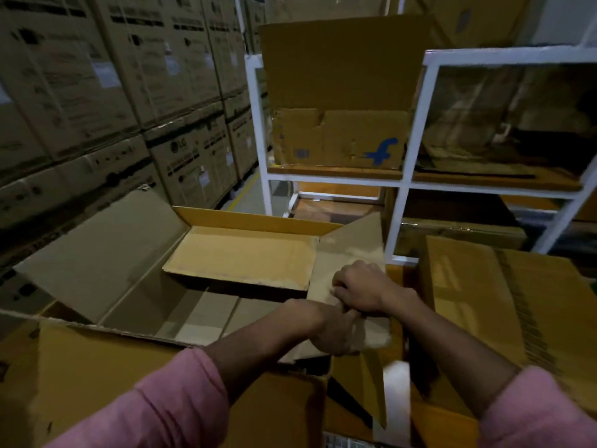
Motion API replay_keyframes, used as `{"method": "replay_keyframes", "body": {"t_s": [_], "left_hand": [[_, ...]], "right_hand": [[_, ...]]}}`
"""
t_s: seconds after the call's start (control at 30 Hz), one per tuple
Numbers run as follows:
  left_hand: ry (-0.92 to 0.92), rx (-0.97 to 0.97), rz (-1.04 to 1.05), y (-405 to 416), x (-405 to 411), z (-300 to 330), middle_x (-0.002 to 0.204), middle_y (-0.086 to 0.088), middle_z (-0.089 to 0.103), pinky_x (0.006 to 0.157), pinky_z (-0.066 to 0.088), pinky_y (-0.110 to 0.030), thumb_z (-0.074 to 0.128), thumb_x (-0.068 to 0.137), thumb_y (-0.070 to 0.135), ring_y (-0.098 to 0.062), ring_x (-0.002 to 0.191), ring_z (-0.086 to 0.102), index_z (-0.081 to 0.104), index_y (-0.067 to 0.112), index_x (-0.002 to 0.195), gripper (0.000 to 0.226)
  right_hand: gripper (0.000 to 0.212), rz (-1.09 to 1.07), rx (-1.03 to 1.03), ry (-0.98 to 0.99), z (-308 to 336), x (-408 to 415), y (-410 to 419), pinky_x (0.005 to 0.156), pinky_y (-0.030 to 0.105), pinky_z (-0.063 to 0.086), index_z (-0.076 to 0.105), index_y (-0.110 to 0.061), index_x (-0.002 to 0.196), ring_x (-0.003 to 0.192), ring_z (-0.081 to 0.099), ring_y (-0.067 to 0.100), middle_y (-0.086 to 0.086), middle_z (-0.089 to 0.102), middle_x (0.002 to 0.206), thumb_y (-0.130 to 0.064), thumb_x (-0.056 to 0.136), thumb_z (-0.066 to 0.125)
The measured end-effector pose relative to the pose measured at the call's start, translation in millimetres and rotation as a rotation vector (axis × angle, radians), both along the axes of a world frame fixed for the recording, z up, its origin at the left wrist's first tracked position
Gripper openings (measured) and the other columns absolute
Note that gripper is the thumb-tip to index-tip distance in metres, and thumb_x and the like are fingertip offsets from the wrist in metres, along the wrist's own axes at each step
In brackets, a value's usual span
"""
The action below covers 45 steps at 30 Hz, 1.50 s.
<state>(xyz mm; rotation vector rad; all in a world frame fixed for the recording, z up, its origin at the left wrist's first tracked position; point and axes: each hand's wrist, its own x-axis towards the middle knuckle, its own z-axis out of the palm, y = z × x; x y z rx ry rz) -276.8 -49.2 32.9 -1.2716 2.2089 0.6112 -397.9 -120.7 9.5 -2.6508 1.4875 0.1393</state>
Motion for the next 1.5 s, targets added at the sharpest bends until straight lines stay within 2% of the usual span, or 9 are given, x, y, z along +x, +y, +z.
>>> {"method": "replay_keyframes", "body": {"t_s": [0.2, 0.4, 0.7, 1.07, 1.2, 1.27, 1.37, 1.43, 1.5], "left_hand": [[0.0, -0.06, 0.09, 0.1, -3.9, -1.0, 0.162, -0.017, 0.028, 0.081, 0.039, -0.037, 0.054, 0.104, 0.034, -0.037, 0.124, 0.052, 0.009, 0.013, 0.162, 0.077], [-0.02, -0.076, 0.113, 0.4, 8.3, 7.5, 0.153, -0.017, 0.044, 0.104, 0.046, -0.048, 0.056, 0.103, 0.039, -0.036, 0.129, 0.05, 0.032, 0.011, 0.155, 0.064], [-0.213, -0.031, 0.168, -24.5, 45.8, 17.2, 0.155, -0.015, 0.043, 0.106, 0.04, -0.042, 0.047, 0.107, 0.035, -0.034, 0.135, 0.047, 0.032, 0.013, 0.158, 0.057], [-0.317, -0.014, 0.283, -81.5, 148.7, 3.5, 0.095, -0.009, 0.058, 0.073, 0.042, -0.039, 0.052, 0.104, 0.033, -0.029, 0.082, 0.053, 0.064, 0.003, 0.118, 0.036], [-0.229, -0.012, 0.293, -92.5, 176.3, 13.6, 0.073, -0.006, 0.05, 0.055, 0.033, -0.033, 0.049, 0.107, 0.029, -0.022, 0.058, 0.043, 0.058, 0.005, 0.089, 0.031], [-0.201, 0.076, 0.287, -98.6, 184.5, 12.4, 0.086, -0.012, 0.062, 0.05, 0.04, -0.029, 0.049, 0.108, 0.023, -0.022, 0.067, 0.059, 0.064, 0.003, 0.096, 0.027], [-0.206, 0.272, 0.386, -103.0, 196.9, 2.7, 0.121, -0.017, 0.067, 0.075, 0.063, -0.041, 0.05, 0.107, 0.021, -0.038, 0.109, 0.069, 0.064, -0.004, 0.122, 0.033], [-0.211, 0.346, 0.422, -110.4, 206.9, -2.5, 0.121, -0.016, 0.064, 0.085, 0.06, -0.053, 0.052, 0.105, 0.024, -0.037, 0.108, 0.071, 0.063, -0.001, 0.118, 0.03], [-0.205, 0.255, 0.382, -121.6, 216.0, -4.2, 0.126, -0.015, 0.06, 0.077, 0.059, -0.044, 0.053, 0.104, 0.026, -0.033, 0.103, 0.071, 0.061, 0.003, 0.117, 0.028]], "right_hand": [[0.039, 0.075, 0.042, -0.015, 3.4, -2.5, -5.0, 0.088, 0.044, 0.036, 0.068, -0.019, 0.114, 0.111, 0.055, 0.03, 0.008, 0.068, 0.115, -0.047, 0.104, 0.043], [0.039, 0.167, 0.111, 0.027, 18.1, 6.8, -4.3, 0.091, 0.047, 0.05, 0.064, -0.017, 0.123, 0.106, 0.061, 0.028, 0.01, 0.067, 0.116, -0.046, 0.102, 0.049], [0.029, 0.282, 0.24, 0.024, 18.5, 60.5, -20.6, 0.088, 0.051, 0.056, 0.069, -0.012, 0.117, 0.098, 0.065, 0.031, 0.013, 0.071, 0.11, -0.022, 0.096, 0.053], [0.038, 0.048, 0.495, 0.155, -23.1, 143.5, -44.2, 0.081, 0.041, 0.05, 0.067, -0.012, 0.126, 0.093, 0.059, 0.027, 0.008, 0.064, 0.113, -0.037, 0.098, 0.061], [0.062, 0.041, 0.689, 0.279, -60.1, 160.0, -31.9, 0.091, 0.034, 0.048, 0.035, -0.011, 0.157, 0.12, 0.048, 0.028, 0.01, 0.038, 0.153, -0.039, 0.105, 0.053], [0.078, 0.027, 0.606, 0.304, -82.4, 166.5, -30.6, 0.115, 0.052, 0.036, 0.014, -0.021, 0.163, 0.151, 0.022, 0.037, 0.012, -0.002, 0.171, -0.044, 0.102, 0.056], [0.094, -0.065, 0.46, 0.116, -88.7, 173.2, -33.9, 0.123, 0.064, 0.009, -0.007, -0.033, 0.162, 0.155, -0.014, 0.039, 0.008, -0.028, 0.167, -0.046, 0.098, 0.06], [0.1, -0.061, 0.299, -0.02, -69.1, 171.2, -36.3, 0.124, 0.063, 0.007, -0.011, -0.035, 0.161, 0.154, -0.021, 0.036, 0.004, -0.033, 0.165, -0.04, 0.096, 0.064], [0.101, -0.068, 0.172, -0.105, -50.1, 167.9, -47.3, 0.123, 0.063, 0.008, -0.011, -0.033, 0.162, 0.153, -0.025, 0.033, 0.001, -0.037, 0.163, -0.035, 0.095, 0.065]]}}
